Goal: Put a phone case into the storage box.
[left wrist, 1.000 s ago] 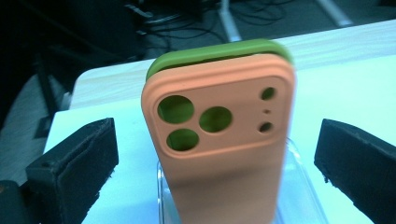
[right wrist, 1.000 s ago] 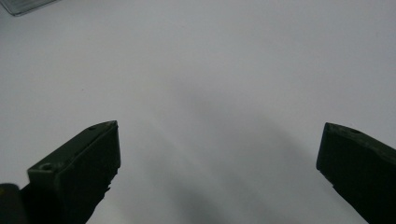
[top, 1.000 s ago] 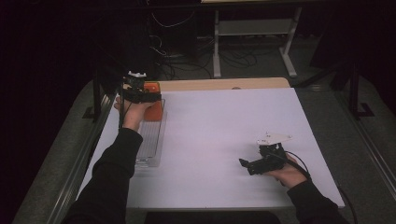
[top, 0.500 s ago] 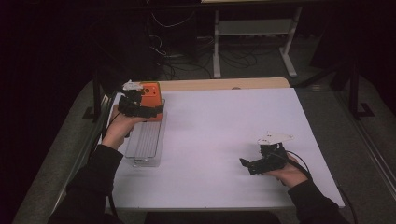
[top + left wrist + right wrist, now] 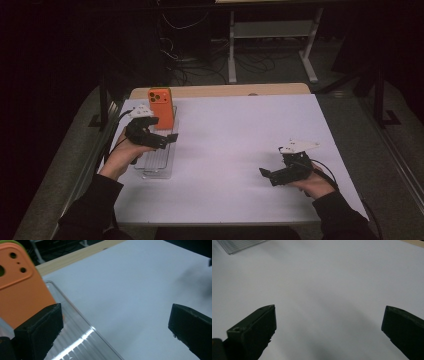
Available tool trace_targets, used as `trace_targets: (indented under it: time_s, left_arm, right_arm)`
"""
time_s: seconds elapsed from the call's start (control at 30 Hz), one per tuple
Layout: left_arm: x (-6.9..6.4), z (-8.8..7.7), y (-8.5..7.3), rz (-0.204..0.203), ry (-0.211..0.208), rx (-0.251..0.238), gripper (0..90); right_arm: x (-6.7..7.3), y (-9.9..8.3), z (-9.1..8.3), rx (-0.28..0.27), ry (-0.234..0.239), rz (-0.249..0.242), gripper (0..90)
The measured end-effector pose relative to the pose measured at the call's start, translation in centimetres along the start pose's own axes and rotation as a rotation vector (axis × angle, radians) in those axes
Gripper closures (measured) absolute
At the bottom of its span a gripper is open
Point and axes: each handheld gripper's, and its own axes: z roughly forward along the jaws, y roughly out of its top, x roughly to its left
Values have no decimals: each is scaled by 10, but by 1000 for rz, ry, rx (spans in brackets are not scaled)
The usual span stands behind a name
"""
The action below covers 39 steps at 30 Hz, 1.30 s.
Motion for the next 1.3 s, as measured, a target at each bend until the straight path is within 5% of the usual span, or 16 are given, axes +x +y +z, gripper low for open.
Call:
trace_targets:
  time_s: [0.37, 0.63, 1.3]
  left_arm:
    - [-20, -10, -24, 69, -72, -4, 0]
    - [-29, -10, -38, 100, -86, -4, 0]
    - [-32, -11, -69, 99, -113, 22, 0]
  right_arm:
    - [-1, 0, -3, 1, 4, 1, 0]
    - [0, 0, -5, -2, 8, -10, 0]
    - [1, -2, -5, -1, 14, -20, 0]
